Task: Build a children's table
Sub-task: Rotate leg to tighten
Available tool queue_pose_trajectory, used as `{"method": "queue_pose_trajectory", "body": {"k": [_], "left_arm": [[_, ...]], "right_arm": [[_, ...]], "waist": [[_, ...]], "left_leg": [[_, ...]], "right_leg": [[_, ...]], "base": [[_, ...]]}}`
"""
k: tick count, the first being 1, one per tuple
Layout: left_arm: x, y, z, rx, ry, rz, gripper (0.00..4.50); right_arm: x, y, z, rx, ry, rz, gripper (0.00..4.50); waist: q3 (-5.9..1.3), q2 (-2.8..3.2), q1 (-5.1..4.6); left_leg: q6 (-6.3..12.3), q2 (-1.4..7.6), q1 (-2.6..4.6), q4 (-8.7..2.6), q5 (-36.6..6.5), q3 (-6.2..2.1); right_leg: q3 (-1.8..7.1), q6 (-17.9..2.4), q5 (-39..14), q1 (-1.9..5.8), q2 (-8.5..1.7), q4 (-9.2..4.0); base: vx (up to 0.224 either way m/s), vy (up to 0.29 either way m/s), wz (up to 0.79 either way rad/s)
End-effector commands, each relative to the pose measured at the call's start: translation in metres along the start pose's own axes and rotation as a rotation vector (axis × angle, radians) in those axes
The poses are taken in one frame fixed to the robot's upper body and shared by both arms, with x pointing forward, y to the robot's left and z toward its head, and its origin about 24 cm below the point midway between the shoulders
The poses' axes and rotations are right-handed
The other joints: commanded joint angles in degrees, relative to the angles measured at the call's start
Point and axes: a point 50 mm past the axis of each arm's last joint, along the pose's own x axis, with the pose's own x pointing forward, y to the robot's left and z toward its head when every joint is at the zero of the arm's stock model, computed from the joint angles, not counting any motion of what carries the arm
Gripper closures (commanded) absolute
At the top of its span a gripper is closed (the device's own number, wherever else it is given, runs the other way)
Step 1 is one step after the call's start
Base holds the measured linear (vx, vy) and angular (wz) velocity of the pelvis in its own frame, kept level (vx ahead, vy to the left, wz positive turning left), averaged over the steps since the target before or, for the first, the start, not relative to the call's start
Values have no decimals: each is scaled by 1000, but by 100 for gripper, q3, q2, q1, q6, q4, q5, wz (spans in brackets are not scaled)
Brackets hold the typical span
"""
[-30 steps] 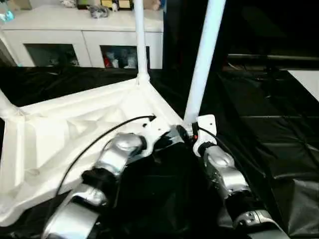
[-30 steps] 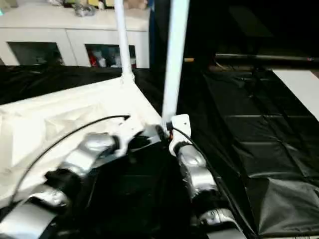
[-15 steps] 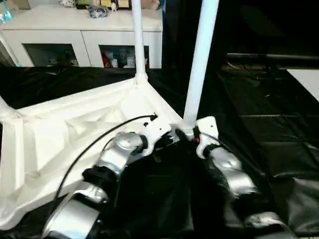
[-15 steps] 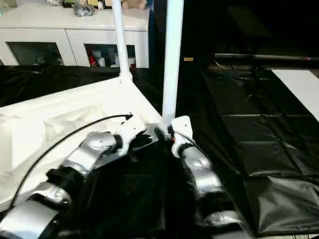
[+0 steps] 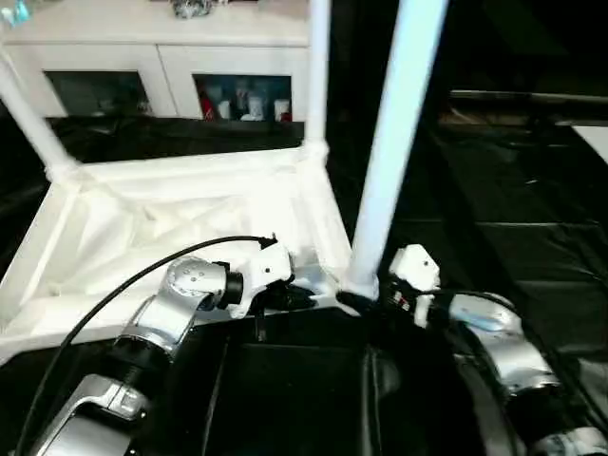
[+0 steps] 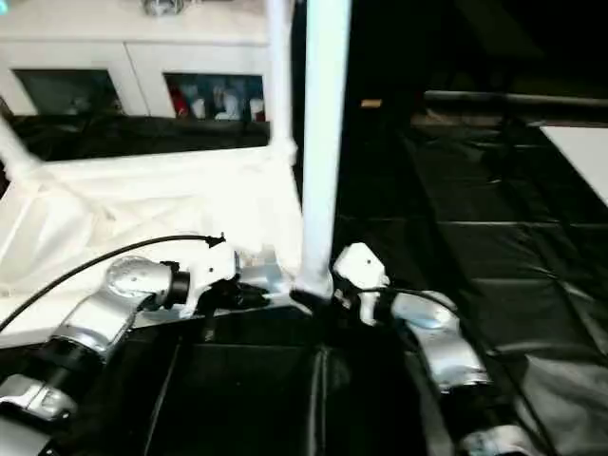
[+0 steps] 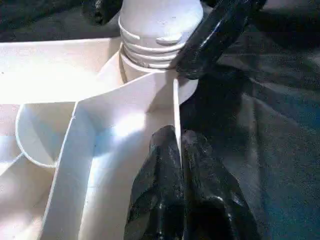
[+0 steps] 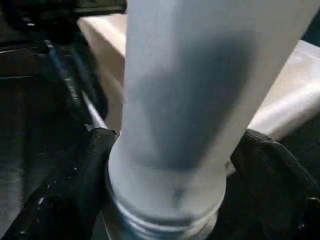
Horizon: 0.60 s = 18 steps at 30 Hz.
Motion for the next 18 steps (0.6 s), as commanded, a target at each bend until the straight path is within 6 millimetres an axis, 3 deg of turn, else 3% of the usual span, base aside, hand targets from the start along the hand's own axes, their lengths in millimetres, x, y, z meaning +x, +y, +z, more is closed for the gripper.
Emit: {"method": "queue_pose_trajectory", "body": {"k": [1, 4, 5, 8, 10, 13, 18], "left_arm": [[5, -15, -8, -14, 13, -130, 450], [3, -14, -8, -16, 17, -130, 450], [3, -14, -8, -16, 18, -130, 450], [1, -14, -10, -26, 33, -125, 450], [1, -14, -10, -27, 34, -125, 450], [1, -14, -10, -29, 35, -127, 450], [1, -15, -11, -35, 38, -133, 450]], "right_arm": [[-9, -5, 3, 4, -1, 5, 62], [-10, -5, 3, 8, -2, 10, 79], [-10, -5, 3, 8, -2, 9, 79], [-8, -7, 3, 21, -12, 8, 115], [-8, -7, 3, 24, -11, 12, 123], [-8, -6, 1, 30, -6, 19, 148], [-9, -4, 0, 40, -2, 27, 173]], "waist": [[-364, -60, 31], [-325, -57, 39], [-292, -52, 23], [-284, -47, -8], [-291, -51, -12], [-311, -60, -10], [-326, -63, -1]], "left_leg": [[1178, 353, 79, -266, 132, -80], [940, 378, 90, -318, -361, -81], [716, 384, 99, -361, -686, -89], [434, 380, 118, -401, -994, -102], [410, 372, 117, -393, -944, -101], [501, 357, 96, -362, -644, -97], [617, 351, 91, -338, -507, -93]], "right_leg": [[255, -1763, 1236, 336, -411, -198], [254, -1668, 377, 326, -424, -272], [264, -1594, -147, 316, -424, -328], [281, -1496, -535, 314, -423, -366], [287, -1478, -466, 317, -424, -364], [287, -1516, -58, 335, -427, -320], [277, -1576, 207, 345, -425, -289]], "base": [[0, 0, 0], [0, 0, 0], [0, 0, 0], [0, 0, 0], [0, 0, 0], [0, 0, 0], [0, 0, 0]]}}
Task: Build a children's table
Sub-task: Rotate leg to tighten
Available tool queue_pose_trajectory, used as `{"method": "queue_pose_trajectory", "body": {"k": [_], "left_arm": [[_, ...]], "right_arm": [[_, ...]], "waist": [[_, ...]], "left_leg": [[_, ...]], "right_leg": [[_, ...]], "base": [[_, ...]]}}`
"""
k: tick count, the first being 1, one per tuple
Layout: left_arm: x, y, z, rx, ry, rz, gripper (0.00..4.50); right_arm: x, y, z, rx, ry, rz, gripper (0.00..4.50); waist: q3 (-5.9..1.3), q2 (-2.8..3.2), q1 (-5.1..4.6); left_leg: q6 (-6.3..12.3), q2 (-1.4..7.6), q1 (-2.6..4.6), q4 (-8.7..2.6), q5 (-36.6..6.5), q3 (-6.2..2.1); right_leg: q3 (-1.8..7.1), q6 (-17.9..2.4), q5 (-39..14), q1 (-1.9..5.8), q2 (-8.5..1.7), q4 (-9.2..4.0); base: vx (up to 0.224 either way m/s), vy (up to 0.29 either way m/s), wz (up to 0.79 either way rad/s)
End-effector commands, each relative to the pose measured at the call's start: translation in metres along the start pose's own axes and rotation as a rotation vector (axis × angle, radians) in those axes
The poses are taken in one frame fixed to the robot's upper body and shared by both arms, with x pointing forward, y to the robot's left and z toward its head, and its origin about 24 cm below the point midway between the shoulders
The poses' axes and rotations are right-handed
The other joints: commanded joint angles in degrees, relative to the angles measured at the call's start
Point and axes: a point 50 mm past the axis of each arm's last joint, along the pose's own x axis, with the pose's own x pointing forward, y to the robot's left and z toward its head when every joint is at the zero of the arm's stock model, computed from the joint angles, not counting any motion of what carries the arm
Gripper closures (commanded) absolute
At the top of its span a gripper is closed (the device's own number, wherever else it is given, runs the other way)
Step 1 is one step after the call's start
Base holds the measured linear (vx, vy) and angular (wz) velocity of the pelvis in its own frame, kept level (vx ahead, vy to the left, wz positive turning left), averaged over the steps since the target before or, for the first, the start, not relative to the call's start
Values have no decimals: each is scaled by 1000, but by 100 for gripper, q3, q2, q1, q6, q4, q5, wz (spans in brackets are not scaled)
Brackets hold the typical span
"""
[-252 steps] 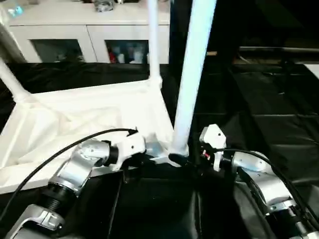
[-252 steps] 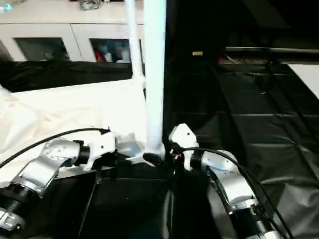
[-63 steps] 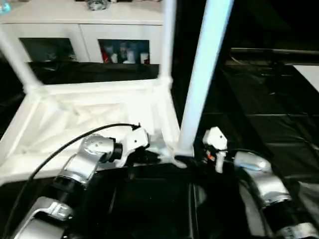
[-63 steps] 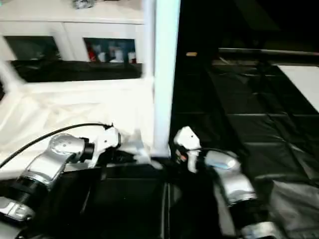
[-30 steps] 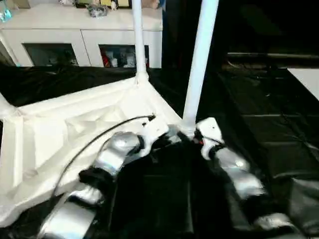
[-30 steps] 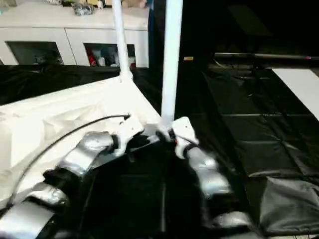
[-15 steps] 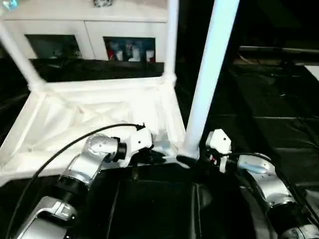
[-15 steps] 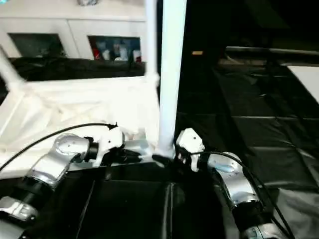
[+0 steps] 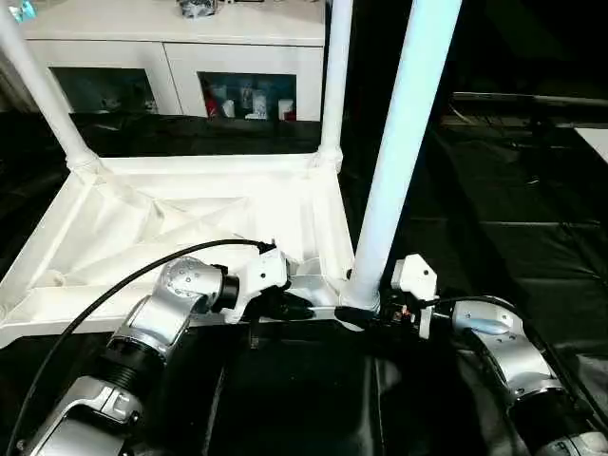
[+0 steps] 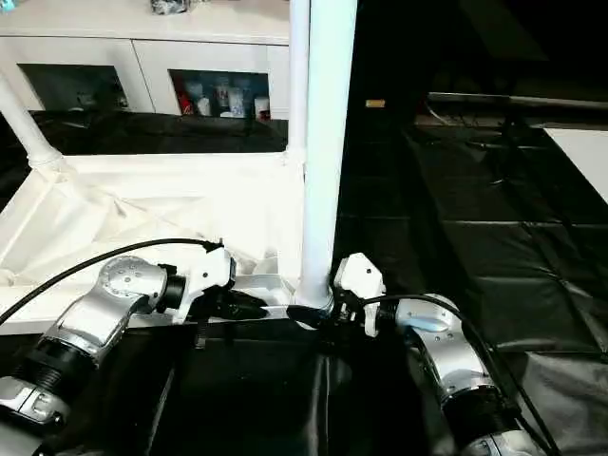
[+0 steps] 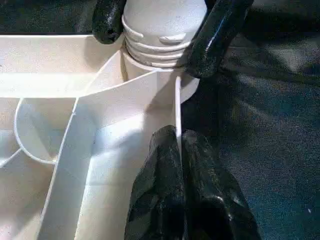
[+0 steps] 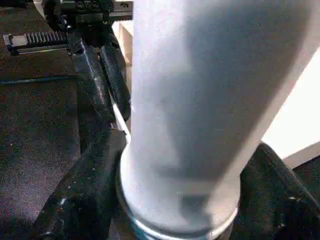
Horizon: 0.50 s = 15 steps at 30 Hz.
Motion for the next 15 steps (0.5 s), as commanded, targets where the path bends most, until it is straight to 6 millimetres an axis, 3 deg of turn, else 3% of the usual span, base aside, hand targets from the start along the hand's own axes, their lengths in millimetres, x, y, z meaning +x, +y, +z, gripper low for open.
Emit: {"method": "queue_pose_trajectory", "body": {"k": [1, 8, 13, 15], "left_arm": [[4, -12, -8, -19, 30, -94, 450], [6, -6, -11, -28, 41, -21, 450], [16, 7, -16, -63, 66, 150, 450], [26, 12, -15, -97, 62, 229, 450]], "right_arm": [[-10, -11, 3, 2, -1, -61, 173], [-4, -15, 1, 30, -35, -189, 175], [10, -15, -5, 101, -64, -337, 176], [27, -10, -11, 179, -64, -454, 176]], "waist": [[-335, -50, 4], [-338, -45, -8], [-282, -38, -42], [-247, -44, -56]], "left_leg": [[642, 338, 90, -385, -508, -95], [639, 332, 89, -380, -498, -97], [291, 327, 123, -439, -1001, -104], [145, 325, 154, -483, -1324, -114]], "right_leg": [[276, -1580, 182, 327, -424, -304], [272, -1597, 153, 325, -422, -302], [282, -1411, -758, 299, -427, -422], [283, -1285, -1318, 288, -428, -482]], "base": [[0, 0, 0], [0, 0, 0], [0, 0, 0], [0, 0, 0]]}}
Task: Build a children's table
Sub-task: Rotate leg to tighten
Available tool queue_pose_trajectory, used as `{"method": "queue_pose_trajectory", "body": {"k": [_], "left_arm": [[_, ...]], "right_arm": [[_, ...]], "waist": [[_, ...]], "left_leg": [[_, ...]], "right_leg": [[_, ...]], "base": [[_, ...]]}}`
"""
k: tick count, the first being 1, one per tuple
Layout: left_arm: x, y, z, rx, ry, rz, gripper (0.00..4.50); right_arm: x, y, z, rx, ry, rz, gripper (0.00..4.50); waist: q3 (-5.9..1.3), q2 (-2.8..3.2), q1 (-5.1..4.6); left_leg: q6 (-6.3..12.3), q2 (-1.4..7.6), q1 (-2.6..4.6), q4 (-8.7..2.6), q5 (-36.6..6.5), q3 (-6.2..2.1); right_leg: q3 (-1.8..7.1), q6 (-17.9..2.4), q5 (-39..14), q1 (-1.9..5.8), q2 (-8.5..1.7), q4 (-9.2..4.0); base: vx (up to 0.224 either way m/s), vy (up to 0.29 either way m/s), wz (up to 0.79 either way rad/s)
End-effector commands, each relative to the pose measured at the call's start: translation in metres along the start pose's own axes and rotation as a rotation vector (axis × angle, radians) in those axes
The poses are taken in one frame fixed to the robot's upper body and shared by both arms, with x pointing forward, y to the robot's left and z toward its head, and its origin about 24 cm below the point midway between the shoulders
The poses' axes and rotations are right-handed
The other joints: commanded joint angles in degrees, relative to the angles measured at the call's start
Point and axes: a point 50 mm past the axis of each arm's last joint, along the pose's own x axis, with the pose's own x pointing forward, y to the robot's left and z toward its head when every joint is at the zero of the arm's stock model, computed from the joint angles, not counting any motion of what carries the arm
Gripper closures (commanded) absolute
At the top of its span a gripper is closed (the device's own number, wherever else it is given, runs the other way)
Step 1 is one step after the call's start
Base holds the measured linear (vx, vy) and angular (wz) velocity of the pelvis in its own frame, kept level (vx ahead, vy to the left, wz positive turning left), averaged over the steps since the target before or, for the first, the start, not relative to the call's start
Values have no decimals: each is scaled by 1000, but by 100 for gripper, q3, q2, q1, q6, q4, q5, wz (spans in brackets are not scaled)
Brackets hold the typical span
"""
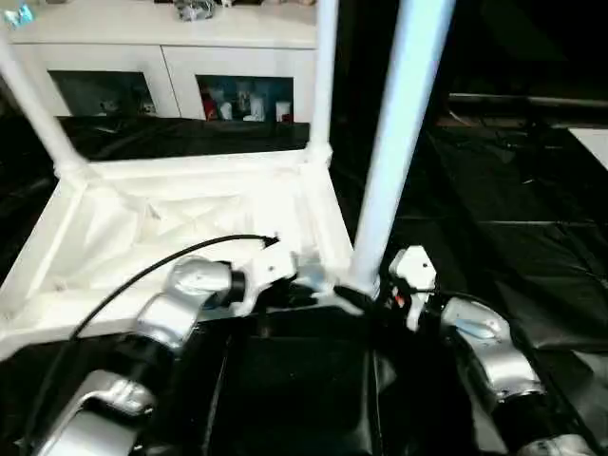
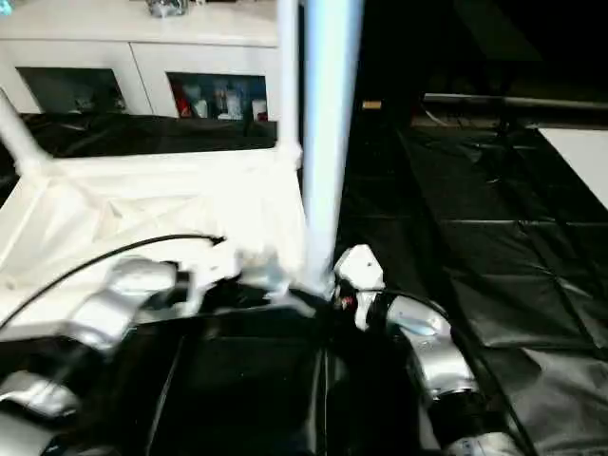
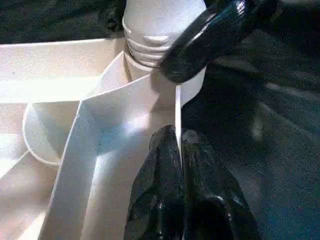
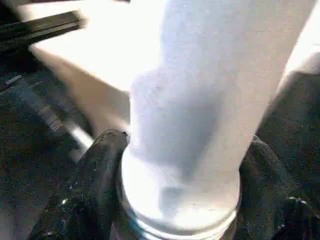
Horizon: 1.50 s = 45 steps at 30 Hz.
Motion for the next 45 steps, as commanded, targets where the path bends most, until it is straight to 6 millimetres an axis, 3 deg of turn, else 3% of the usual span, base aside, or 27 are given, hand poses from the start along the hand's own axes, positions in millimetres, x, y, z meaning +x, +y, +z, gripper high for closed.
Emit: {"method": "queue_pose_trajectory", "body": {"k": [1, 3, 4, 6, 10, 15, 17, 21, 24, 26, 30, 33, 36, 38, 41, 43, 45], "left_arm": [[12, -1, -15, -80, 65, 98, 450], [22, 4, -13, -110, 87, 186, 450], [30, 7, -12, -139, 104, 249, 450], [35, 7, -10, -154, 109, 264, 450], [51, 2, -5, -160, 112, 283, 450], [54, 2, -6, -155, 117, 280, 450], [50, 3, -9, -144, 127, 272, 450], [45, 3, -11, -96, 129, 238, 450], [39, 0, -12, -37, 103, 167, 450], [36, -1, -13, -19, 95, 146, 450], [25, -9, -18, 40, 89, 12, 450], [19, -11, -18, 35, 51, -21, 450], [13, -14, -18, 28, 17, -71, 450], [6, -19, -18, 19, -3, -153, 450], [-4, -21, -21, 24, 13, -213, 450], [-6, -22, -21, 22, 13, -224, 450], [-8, -21, -21, 23, 13, -226, 450]], "right_arm": [[15, 3, -3, 80, -2, -144, 176], [29, 10, -12, 138, 61, -263, 177], [38, 14, -20, 147, 138, -357, 177], [42, 15, -22, 136, 174, -392, 178], [57, 22, -20, 106, 202, -424, 178], [62, 28, -17, 148, 167, -386, 178], [61, 27, -14, 157, 133, -376, 122], [57, 18, -7, 101, 88, -384, 99], [47, 9, 1, 22, 28, -291, 75], [43, 10, 2, -11, 11, -210, 75], [20, 2, 5, -69, -19, -54, 75], [8, -8, 10, -116, -34, -27, 75], [0, -10, 11, -131, -31, 48, 75], [-9, -11, 16, -133, -34, 136, 75], [-17, -7, 16, -164, 0, 252, 75], [-20, -5, 14, -169, 20, 300, 75], [-22, -4, 11, -181, 51, 339, 75]], "waist": [[-227, -39, -32], [-190, -32, -76], [-198, -27, -102], [-187, -31, -136], [-200, -27, -155], [-186, -36, -151], [-194, -42, -146], [-187, -53, -138], [-201, -72, -140], [-208, -72, -113], [-222, -76, -57], [-247, -55, -61], [-281, -40, -44], [-321, -31, -8], [-346, -8, 38], [-364, -4, 52], [-348, -10, 64]], "left_leg": [[70, 322, 85, -507, -1522, -124], [-132, 311, 156, -532, -1941, -156], [-212, 298, 144, -552, -2057, -194], [-262, 289, 169, -555, -2271, -217], [-185, 280, 170, -567, -2307, -212], [-107, 296, 190, -607, -2483, -211], [-104, 304, 192, -616, -2509, -217], [-67, 300, 184, -619, -2521, -214], [7, 297, 125, -625, -2310, -221], [85, 312, 131, -618, -2126, -190], [322, 325, 86, -598, -1738, -154], [341, 327, 74, -577, -1472, -134], [453, 340, 99, -534, -1137, -103], [711, 356, 55, -490, -582, -107], [930, 347, 71, -437, -296, -91], [1032, 352, 68, -411, -90, -87], [1018, 364, 66, -415, -217, -85]], "right_leg": [[285, -1193, -1726, 204, -437, -521], [281, -1020, -2438, 149, -443, -584], [269, -906, -2689, 187, -457, -600], [263, -744, -3037, 151, -465, -657], [260, -671, -2927, 128, -461, -704], [263, -681, -2853, 121, -467, -732], [269, -693, -2836, 123, -477, -729], [272, -656, -2950, 112, -494, -749], [271, -589, -3014, 154, -505, -753], [291, -645, -2803, 135, -502, -750], [306, -808, -2259, 208, -490, -697], [302, -1048, -1831, 214, -474, -633], [297, -1300, -1068, 231, -446, -545], [285, -1497, -74, 300, -440, -409], [255, -1620, 514, 298, -423, -339], [243, -1693, 841, 297, -403, -293], [240, -1712, 661, 290, -418, -311]], "base": [[0, 0, 0], [0, 0, 0], [0, 0, 0], [0, 0, 0], [0, 0, 0], [0, 0, 0], [0, 0, 0], [0, 0, 0], [0, 0, 0], [0, 0, 0], [0, 0, 0], [0, 0, 0], [59, -10, 4], [70, 5, 1], [52, 14, -1], [27, 6, 1], [0, 0, 0]]}}
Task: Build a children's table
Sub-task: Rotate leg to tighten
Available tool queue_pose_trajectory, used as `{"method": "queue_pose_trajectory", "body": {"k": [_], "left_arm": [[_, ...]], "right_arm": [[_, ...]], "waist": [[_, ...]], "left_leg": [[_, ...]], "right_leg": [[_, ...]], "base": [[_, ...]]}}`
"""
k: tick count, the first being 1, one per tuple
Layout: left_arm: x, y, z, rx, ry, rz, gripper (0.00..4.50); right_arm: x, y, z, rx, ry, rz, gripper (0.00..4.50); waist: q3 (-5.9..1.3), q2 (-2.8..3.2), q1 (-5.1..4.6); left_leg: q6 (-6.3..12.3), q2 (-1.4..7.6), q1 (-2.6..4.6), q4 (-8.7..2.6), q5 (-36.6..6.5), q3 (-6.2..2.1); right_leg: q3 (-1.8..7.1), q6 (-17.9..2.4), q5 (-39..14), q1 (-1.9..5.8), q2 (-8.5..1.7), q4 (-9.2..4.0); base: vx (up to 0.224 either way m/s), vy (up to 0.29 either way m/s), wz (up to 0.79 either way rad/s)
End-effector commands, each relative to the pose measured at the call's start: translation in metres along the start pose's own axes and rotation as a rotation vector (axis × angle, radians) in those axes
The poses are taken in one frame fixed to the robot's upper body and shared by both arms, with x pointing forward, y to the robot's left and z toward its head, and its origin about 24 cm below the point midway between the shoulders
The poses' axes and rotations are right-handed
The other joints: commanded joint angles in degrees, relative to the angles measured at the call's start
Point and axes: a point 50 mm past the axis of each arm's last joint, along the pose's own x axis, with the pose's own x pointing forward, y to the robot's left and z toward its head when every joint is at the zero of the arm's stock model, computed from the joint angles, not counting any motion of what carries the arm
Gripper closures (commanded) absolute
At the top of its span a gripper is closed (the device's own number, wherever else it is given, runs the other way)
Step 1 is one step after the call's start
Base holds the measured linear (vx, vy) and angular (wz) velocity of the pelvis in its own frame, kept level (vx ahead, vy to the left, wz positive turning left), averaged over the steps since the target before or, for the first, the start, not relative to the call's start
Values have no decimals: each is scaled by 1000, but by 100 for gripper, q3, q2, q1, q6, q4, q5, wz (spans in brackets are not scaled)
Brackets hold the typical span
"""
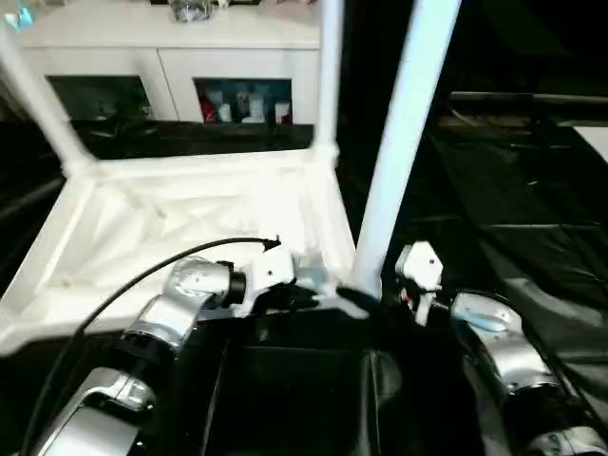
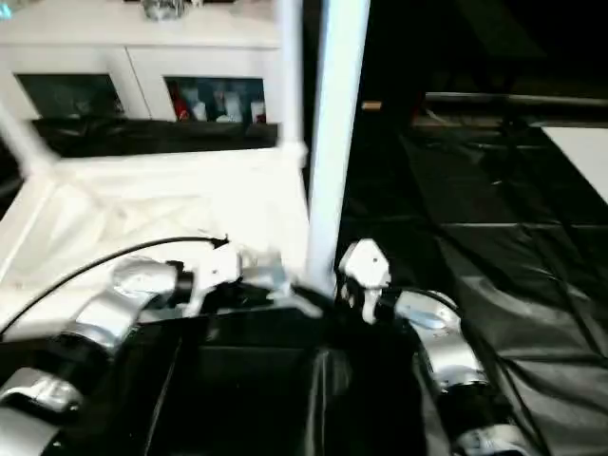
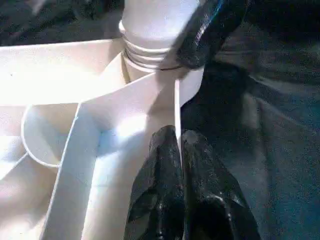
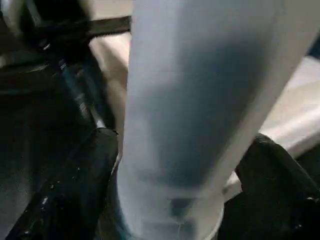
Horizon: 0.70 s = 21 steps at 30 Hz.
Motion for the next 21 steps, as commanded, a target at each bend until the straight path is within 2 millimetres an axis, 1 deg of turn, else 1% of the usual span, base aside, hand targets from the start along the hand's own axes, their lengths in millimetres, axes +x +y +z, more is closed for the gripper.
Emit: {"method": "queue_pose_trajectory", "body": {"k": [1, 2, 3, 5, 6, 7, 8, 9, 10, 13, 14, 15, 16, 21], "left_arm": [[5, -15, -17, -64, 36, -76, 450], [4, -14, -17, -63, 37, -74, 450], [4, -14, -17, -64, 38, -74, 450], [3, -14, -16, -67, 39, -75, 450], [3, -15, -16, -67, 38, -77, 450], [2, -15, -16, -68, 38, -79, 450], [2, -15, -16, -69, 38, -81, 450], [2, -15, -16, -69, 39, -81, 450], [2, -16, -16, -69, 40, -83, 450], [2, -16, -17, -72, 45, -88, 450], [1, -16, -17, -73, 46, -90, 450], [1, -17, -17, -74, 47, -92, 450], [1, -17, -17, -76, 49, -93, 450], [0, -18, -18, -82, 54, -97, 450]], "right_arm": [[-1, 3, -1, -9, 22, 49, 75], [-2, 4, -2, -10, 32, 68, 75], [-2, 4, -3, -10, 35, 73, 75], [-2, 4, -3, 3, 39, 80, 75], [-2, 4, -3, 7, 37, 79, 89], [-2, 4, -3, 11, 35, 78, 99], [-2, 3, -2, 14, 32, 80, 99], [-2, 3, -1, 14, 29, 78, 113], [-2, 2, -1, 17, 27, 78, 113], [-3, 1, -1, 17, 21, 71, 142], [-3, 1, -1, 17, 20, 71, 153], [-3, 1, -1, 17, 20, 73, 153], [-3, 1, -1, 19, 21, 75, 171], [-3, 3, -3, 27, 24, 88, 181]], "waist": [[-319, -70, 9], [-294, -70, 7], [-285, -73, 3], [-257, -74, -13], [-253, -88, -17], [-250, -85, -19], [-251, -83, -22], [-254, -85, -26], [-259, -91, -25], [-272, -91, -22], [-279, -88, -16], [-277, -87, -17], [-279, -89, -17], [-287, -85, -19]], "left_leg": [[952, 376, 35, -285, -275, -83], [853, 375, 16, -304, -472, -83], [805, 377, 17, -315, -560, -86], [596, 382, 28, -350, -904, -93], [549, 383, 27, -358, -957, -95], [512, 381, 29, -365, -998, -98], [451, 377, 41, -366, -1020, -97], [449, 374, 35, -363, -992, -96], [460, 375, 34, -359, -911, -99], [521, 364, 27, -337, -739, -94], [573, 363, 24, -329, -652, -92], [575, 365, 24, -331, -659, -90], [588, 361, 28, -325, -672, -89], [606, 364, 29, -318, -637, -90]], "right_leg": [[256, -1726, 610, 276, -420, -219], [258, -1680, 265, 276, -427, -251], [259, -1654, 113, 275, -430, -268], [275, -1563, -437, 260, -431, -319], [279, -1543, -528, 263, -433, -327], [282, -1523, -611, 260, -434, -333], [292, -1493, -670, 253, -434, -343], [293, -1488, -640, 257, -431, -339], [295, -1487, -545, 261, -433, -326], [293, -1515, -307, 268, -430, -303], [288, -1541, -173, 275, -432, -289], [285, -1556, -166, 273, -426, -288], [283, -1560, -152, 269, -426, -286], [279, -1579, -86, 273, -423, -273]], "base": [[0, 0, 0], [0, 0, 0], [0, 0, 0], [0, 0, 0], [0, 0, 0], [0, 0, 0], [0, 0, 0], [0, 0, 0], [0, 0, 0], [0, 0, 0], [0, 0, 0], [0, 0, 0], [0, 0, 0], [0, 0, 0]]}}
